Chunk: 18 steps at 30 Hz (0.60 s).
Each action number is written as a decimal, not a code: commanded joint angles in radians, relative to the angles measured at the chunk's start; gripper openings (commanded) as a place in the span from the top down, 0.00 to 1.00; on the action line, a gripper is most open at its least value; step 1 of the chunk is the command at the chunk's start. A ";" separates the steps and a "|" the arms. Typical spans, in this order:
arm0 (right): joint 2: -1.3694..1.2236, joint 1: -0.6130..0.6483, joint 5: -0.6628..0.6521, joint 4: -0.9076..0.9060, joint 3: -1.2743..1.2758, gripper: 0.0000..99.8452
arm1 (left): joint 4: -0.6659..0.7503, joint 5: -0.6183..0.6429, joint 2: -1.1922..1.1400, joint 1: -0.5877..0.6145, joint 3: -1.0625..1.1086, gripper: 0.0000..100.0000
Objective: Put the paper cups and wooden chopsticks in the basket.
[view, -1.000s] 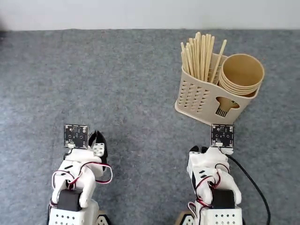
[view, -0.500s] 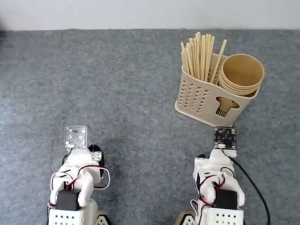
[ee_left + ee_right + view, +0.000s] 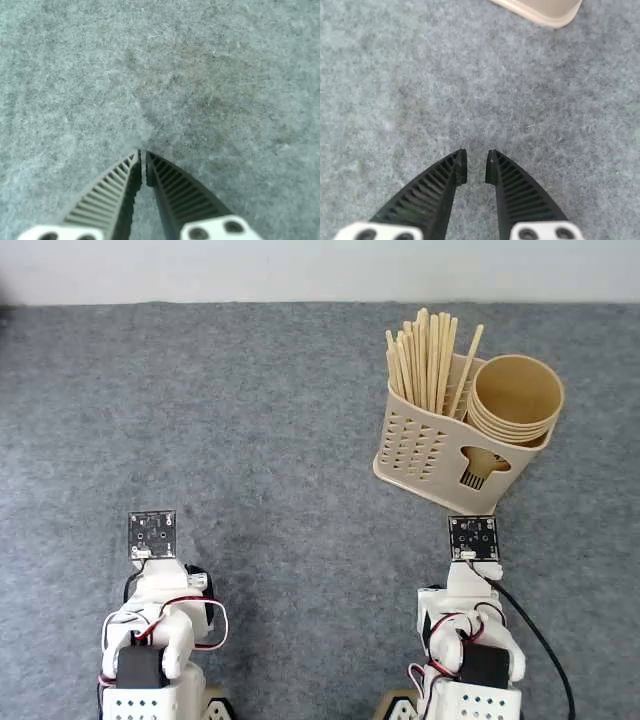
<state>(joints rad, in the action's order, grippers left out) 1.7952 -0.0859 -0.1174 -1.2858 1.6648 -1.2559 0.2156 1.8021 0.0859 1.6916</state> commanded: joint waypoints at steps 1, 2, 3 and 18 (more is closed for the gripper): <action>-0.001 -0.010 -0.003 0.004 0.020 0.92 | -0.003 -0.008 0.017 0.008 -0.008 0.98; -0.001 -0.010 -0.008 -0.004 0.020 0.92 | -0.003 -0.008 0.017 0.008 -0.008 0.98; -0.001 -0.010 -0.009 -0.004 0.020 0.92 | -0.003 -0.008 0.017 0.008 -0.008 0.98; -0.001 -0.007 -0.009 -0.004 0.020 0.92 | -0.003 -0.006 0.017 0.008 -0.008 0.98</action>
<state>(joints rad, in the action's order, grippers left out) 1.7967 -0.0844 -0.1174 -1.2858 1.6648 -1.2559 0.2156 1.8021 0.0859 1.6916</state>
